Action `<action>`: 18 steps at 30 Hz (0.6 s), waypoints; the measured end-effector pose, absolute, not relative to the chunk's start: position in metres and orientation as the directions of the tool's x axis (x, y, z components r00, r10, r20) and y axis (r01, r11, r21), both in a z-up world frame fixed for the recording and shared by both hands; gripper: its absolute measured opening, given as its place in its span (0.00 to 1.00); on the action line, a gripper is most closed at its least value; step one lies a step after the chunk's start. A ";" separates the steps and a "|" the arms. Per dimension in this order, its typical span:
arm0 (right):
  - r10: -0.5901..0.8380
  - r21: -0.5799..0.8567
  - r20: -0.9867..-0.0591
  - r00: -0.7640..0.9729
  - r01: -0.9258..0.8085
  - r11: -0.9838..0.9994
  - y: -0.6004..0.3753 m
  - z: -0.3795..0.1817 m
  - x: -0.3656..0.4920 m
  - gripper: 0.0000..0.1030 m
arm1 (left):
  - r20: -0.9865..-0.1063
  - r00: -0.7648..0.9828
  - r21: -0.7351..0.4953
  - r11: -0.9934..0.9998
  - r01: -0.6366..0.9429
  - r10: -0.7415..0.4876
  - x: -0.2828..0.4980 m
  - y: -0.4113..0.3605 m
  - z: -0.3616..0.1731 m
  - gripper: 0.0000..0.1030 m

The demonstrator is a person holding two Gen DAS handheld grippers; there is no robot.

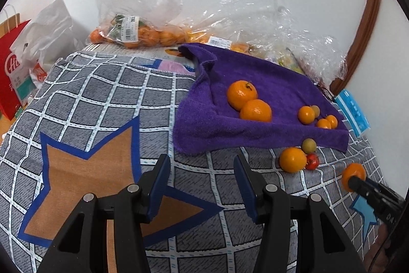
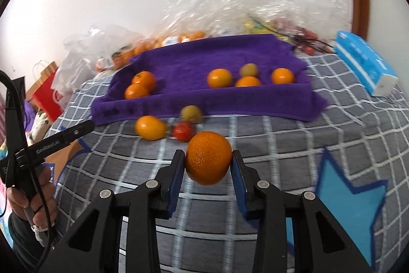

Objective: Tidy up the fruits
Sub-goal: 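Grasp a round orange on the bedspread with the right tool, then grasp the oval orange fruit beside the towel with the left tool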

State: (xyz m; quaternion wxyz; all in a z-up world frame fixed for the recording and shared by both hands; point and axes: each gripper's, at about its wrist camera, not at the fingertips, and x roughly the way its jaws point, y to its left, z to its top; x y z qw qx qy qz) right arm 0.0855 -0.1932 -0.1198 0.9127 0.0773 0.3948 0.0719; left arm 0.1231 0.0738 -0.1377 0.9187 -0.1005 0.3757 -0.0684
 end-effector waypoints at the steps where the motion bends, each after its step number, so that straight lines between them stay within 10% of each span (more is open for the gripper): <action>1: 0.189 0.201 -0.708 0.680 -0.063 0.978 -0.197 -0.119 0.084 0.35 | -0.676 0.704 -0.238 0.969 0.072 -0.218 0.123 0.071 -0.137 0.48; 18: 0.123 0.144 -0.680 0.723 -0.032 0.989 -0.231 -0.122 0.062 0.35 | -0.735 0.603 -0.189 0.947 0.258 -0.311 0.121 -0.014 -0.128 0.48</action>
